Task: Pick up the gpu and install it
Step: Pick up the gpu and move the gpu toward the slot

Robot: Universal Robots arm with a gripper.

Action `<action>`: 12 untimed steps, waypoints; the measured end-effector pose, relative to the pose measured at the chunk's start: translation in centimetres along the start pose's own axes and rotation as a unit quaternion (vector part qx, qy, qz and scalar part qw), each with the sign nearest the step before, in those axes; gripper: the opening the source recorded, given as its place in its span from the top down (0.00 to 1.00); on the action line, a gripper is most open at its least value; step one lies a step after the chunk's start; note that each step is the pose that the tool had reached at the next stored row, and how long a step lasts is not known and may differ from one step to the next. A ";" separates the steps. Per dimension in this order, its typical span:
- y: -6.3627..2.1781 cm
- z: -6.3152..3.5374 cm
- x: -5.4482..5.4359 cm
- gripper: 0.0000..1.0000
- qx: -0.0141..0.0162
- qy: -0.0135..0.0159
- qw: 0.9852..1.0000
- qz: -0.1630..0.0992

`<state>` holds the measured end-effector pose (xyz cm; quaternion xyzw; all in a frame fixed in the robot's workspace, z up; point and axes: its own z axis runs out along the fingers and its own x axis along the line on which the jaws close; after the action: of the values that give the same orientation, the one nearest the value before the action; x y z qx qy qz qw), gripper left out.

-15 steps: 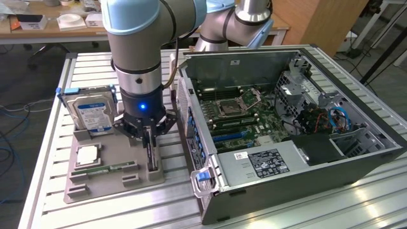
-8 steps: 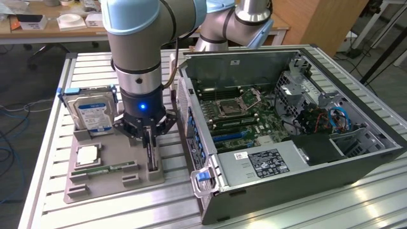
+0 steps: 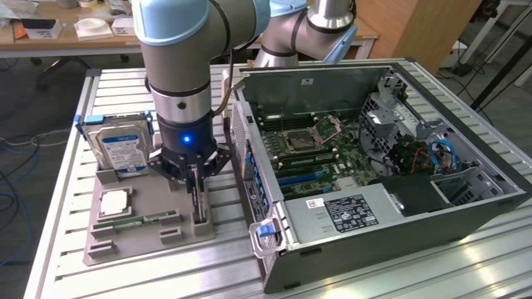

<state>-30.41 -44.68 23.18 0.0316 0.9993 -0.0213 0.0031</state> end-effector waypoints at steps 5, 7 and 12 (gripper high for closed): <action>0.00 0.00 0.0 0.73 0.000 0.000 1.000 0.000; 0.00 0.00 0.0 0.73 0.000 0.000 1.000 0.000; -0.01 -0.36 0.0 0.73 0.000 0.000 1.000 0.000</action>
<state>-30.41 -44.68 23.54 0.0317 0.9993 -0.0213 0.0031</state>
